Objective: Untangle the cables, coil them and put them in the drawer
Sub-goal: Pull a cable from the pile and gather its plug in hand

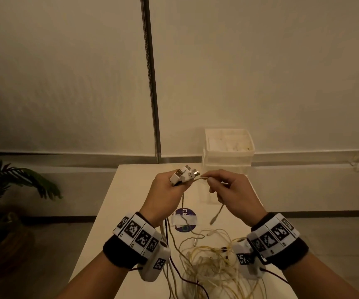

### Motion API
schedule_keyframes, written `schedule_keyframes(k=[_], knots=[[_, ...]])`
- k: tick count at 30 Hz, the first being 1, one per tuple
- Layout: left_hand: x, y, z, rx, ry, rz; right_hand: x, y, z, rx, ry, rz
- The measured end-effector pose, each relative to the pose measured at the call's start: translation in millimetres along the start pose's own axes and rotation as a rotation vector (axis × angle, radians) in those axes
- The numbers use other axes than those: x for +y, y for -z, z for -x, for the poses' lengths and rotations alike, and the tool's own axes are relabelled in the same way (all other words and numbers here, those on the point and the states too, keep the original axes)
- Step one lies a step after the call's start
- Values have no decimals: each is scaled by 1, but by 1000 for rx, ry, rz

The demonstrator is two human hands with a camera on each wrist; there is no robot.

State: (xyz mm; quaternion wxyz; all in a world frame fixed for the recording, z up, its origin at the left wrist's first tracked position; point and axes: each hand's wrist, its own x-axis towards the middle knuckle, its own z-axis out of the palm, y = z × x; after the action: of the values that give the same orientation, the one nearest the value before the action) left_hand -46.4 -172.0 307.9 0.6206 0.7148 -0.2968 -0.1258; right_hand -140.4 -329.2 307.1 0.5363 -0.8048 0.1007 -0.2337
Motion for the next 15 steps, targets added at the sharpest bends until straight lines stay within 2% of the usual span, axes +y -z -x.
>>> schedule_keyframes(k=[6, 10, 12, 15], knots=[[6, 8, 21, -154, -22, -111, -32, -4, 24, -61, 13, -13], [15, 23, 39, -190, -155, -253, -39, 4, 64, -163, 52, 101], [19, 33, 45, -185, -241, -347, -41, 13, 85, -229, 39, 184], [23, 46, 50, -188, -294, -440, -43, 35, 115, -298, -11, 234]])
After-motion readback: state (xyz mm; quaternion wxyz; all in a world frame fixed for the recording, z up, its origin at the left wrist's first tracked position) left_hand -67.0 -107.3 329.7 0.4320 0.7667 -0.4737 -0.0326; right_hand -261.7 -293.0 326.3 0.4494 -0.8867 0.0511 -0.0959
